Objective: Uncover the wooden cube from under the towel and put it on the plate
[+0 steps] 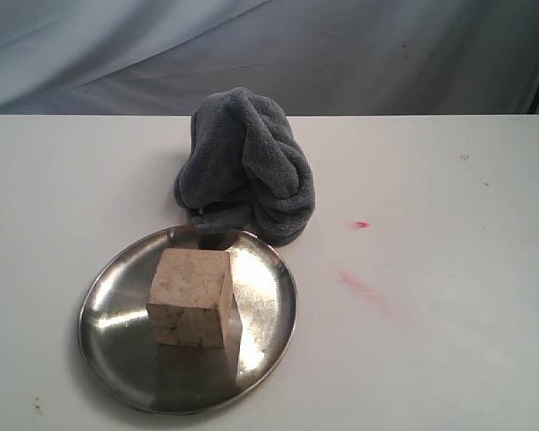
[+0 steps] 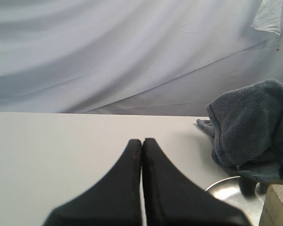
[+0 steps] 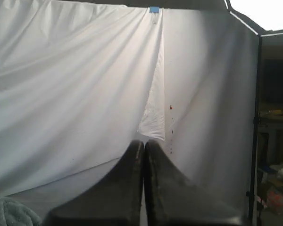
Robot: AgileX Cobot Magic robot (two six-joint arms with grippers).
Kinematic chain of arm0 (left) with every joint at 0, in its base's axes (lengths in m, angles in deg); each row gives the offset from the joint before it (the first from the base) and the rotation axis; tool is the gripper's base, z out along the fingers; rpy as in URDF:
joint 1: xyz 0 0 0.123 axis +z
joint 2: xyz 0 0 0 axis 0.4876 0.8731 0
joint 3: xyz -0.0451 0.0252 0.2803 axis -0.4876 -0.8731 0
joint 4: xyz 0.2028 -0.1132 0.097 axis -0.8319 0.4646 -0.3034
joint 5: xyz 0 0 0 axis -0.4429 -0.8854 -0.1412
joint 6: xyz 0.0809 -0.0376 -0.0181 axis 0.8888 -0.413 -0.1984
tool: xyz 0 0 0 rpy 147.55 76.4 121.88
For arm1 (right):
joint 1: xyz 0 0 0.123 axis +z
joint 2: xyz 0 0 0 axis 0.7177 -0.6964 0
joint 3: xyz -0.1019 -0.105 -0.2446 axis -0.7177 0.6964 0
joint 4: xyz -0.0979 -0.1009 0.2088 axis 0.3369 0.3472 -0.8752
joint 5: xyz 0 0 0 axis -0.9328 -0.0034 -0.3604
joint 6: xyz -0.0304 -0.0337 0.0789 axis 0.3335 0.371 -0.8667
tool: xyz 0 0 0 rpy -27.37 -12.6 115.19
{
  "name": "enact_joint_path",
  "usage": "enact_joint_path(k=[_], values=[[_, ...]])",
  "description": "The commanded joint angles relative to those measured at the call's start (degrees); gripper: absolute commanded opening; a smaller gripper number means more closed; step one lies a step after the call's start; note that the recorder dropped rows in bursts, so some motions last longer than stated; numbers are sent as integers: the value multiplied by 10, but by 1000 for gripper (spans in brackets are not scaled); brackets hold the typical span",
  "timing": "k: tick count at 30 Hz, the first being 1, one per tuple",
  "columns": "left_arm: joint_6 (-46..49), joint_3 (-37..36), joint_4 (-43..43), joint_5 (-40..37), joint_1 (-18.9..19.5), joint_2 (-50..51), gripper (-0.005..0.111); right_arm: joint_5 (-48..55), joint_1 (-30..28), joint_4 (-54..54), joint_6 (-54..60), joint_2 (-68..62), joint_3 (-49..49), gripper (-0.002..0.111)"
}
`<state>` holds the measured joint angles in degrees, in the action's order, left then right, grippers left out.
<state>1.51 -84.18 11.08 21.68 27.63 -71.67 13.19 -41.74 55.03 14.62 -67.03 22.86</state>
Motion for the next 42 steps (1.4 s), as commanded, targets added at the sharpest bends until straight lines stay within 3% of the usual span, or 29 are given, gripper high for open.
enact_joint_path(k=[1, 7, 12, 16, 27, 42], values=[[-1, -3, 0, 1, 0, -1, 1, 47, 0, -15, 3, 1, 4, 0], [-1, -3, 0, 1, 0, -1, 1, 68, 0, -29, 32, 1, 68, 0], [-1, -3, 0, 1, 0, -1, 1, 39, 0, -128, 117, 1, 138, 0], [-1, -3, 0, 1, 0, -1, 1, 3, 0, -198, 122, 1, 171, 0], [-1, -3, 0, 1, 0, -1, 1, -90, 0, -195, 124, 1, 242, 0], [-1, -3, 0, 1, 0, -1, 1, -42, 0, -150, 199, 1, 242, 0]])
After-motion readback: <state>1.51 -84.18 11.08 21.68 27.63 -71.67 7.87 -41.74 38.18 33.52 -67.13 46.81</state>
